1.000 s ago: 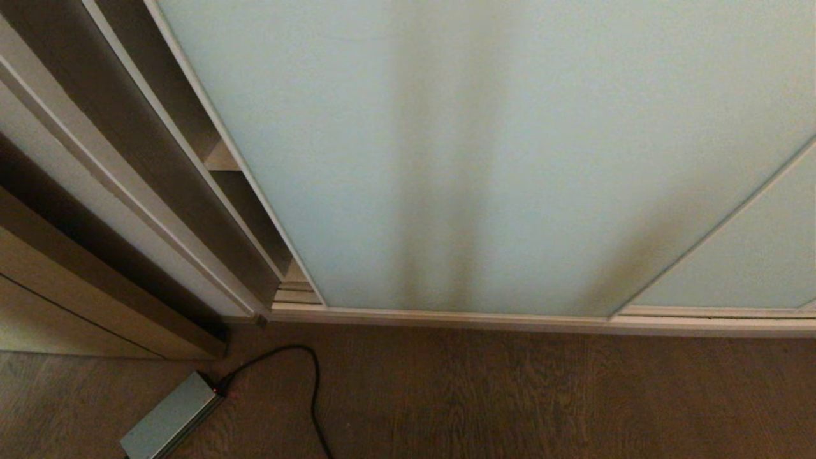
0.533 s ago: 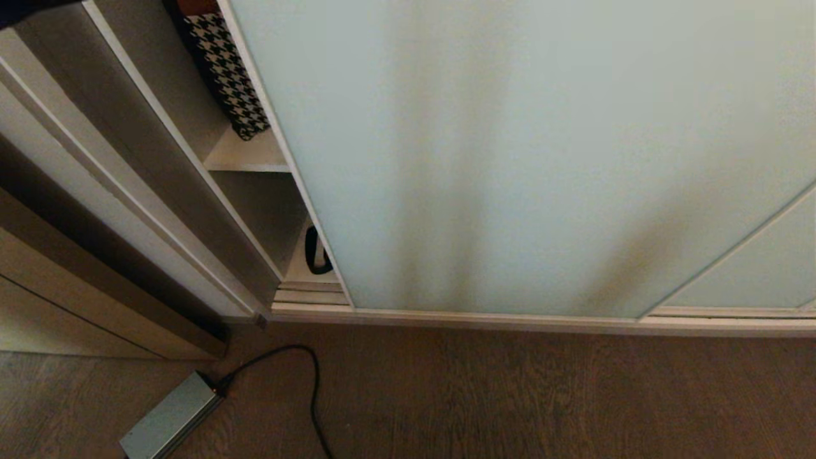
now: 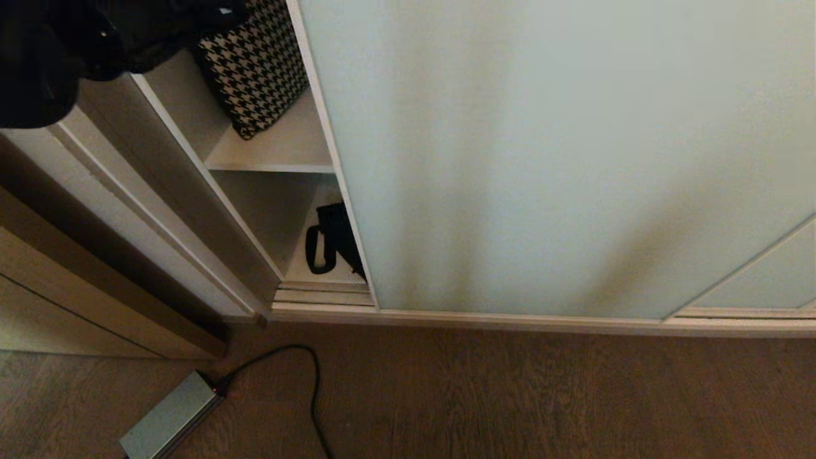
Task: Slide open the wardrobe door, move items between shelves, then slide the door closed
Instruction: Open the door
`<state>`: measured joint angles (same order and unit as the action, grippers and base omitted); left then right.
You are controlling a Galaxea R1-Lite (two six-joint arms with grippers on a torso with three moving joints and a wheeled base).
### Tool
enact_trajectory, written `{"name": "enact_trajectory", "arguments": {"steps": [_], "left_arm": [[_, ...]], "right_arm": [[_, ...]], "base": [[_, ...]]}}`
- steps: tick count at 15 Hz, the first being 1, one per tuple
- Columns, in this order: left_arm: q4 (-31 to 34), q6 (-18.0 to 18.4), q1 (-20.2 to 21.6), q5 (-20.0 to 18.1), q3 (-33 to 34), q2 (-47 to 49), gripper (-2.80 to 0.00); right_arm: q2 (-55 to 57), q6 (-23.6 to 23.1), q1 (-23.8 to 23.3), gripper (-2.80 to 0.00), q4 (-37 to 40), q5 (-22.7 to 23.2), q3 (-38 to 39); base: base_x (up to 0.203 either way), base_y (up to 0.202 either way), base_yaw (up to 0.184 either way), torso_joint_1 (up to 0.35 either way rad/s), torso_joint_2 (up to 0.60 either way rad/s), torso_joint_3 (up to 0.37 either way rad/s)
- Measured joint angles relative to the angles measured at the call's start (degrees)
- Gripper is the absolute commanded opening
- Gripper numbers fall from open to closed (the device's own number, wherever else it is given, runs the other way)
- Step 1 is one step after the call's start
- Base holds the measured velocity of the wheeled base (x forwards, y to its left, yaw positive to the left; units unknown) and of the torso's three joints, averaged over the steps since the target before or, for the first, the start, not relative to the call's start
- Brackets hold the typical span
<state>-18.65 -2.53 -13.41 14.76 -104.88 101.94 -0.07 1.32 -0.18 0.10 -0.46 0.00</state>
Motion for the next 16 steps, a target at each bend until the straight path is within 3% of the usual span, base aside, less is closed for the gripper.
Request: {"name": "enact_trajectory", "arguments": {"steps": [6, 11, 16], "left_arm": [[-7.95, 2.32, -7.16, 0.12, -1.29, 7.69, -2.8], [-8.66, 2.48, -12.94, 0.41, -1.53, 11.06, -2.8], [-8.61, 2.46, -16.03, 1.55, -3.99, 13.57, -2.8]], "right_arm": [[0.0, 0.0, 0.0, -2.8, 0.0, 0.02, 0.0], [0.0, 0.02, 0.0, -2.8, -0.02, 0.02, 0.0], [0.0, 0.0, 0.0, -2.8, 0.0, 0.02, 0.0]], "base": [[0.0, 0.0, 0.0, 0.0, 0.0, 0.0], [0.0, 0.0, 0.0, 0.0, 0.0, 0.0], [0.0, 0.0, 0.0, 0.0, 0.0, 0.0]]}}
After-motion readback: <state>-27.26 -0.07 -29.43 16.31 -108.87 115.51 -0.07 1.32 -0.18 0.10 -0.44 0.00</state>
